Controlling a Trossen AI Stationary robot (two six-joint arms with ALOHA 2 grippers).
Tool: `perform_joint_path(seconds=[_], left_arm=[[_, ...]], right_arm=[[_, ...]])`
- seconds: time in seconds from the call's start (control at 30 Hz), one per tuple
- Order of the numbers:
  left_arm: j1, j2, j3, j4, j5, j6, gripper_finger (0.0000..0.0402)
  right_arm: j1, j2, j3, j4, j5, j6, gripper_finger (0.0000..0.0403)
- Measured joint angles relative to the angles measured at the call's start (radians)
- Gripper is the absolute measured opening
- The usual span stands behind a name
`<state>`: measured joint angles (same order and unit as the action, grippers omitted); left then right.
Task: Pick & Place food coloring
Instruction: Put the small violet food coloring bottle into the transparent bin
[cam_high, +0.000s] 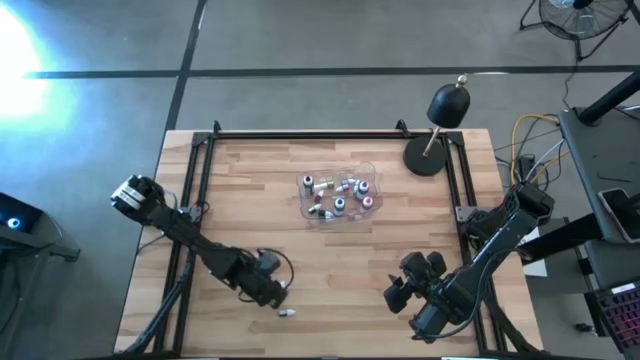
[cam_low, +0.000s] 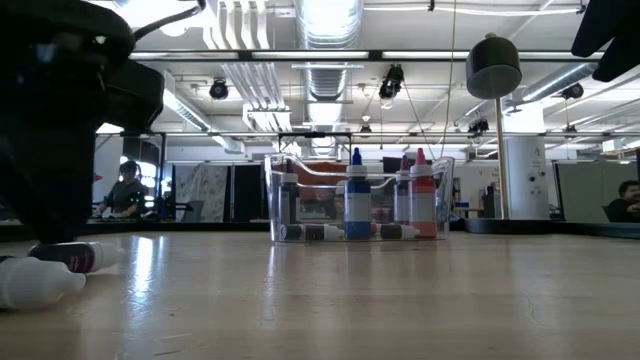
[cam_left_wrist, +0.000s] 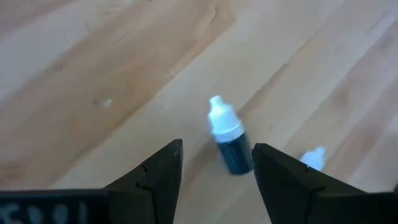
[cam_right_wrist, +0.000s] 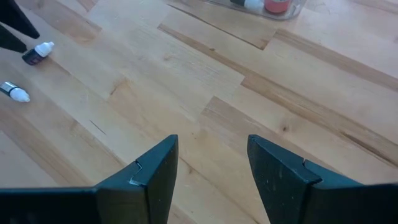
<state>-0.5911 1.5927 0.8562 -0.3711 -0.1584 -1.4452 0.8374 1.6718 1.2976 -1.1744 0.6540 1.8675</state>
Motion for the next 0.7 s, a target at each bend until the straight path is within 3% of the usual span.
perform_joint_path(seconds=[0.3,0.7], left_arm=[[0.000,0.050,0.003,0.025,-0.080,-0.153,0.0172],[-0.001,0.115,0.088,-0.071,-0.094,-0.138,0.0172]], right_arm=[[0.000,0.000,0.000,0.000,0.000,0.015,0.0187],[0.000,0.000,0.000,-0.001,0.000,0.015,0.0187]])
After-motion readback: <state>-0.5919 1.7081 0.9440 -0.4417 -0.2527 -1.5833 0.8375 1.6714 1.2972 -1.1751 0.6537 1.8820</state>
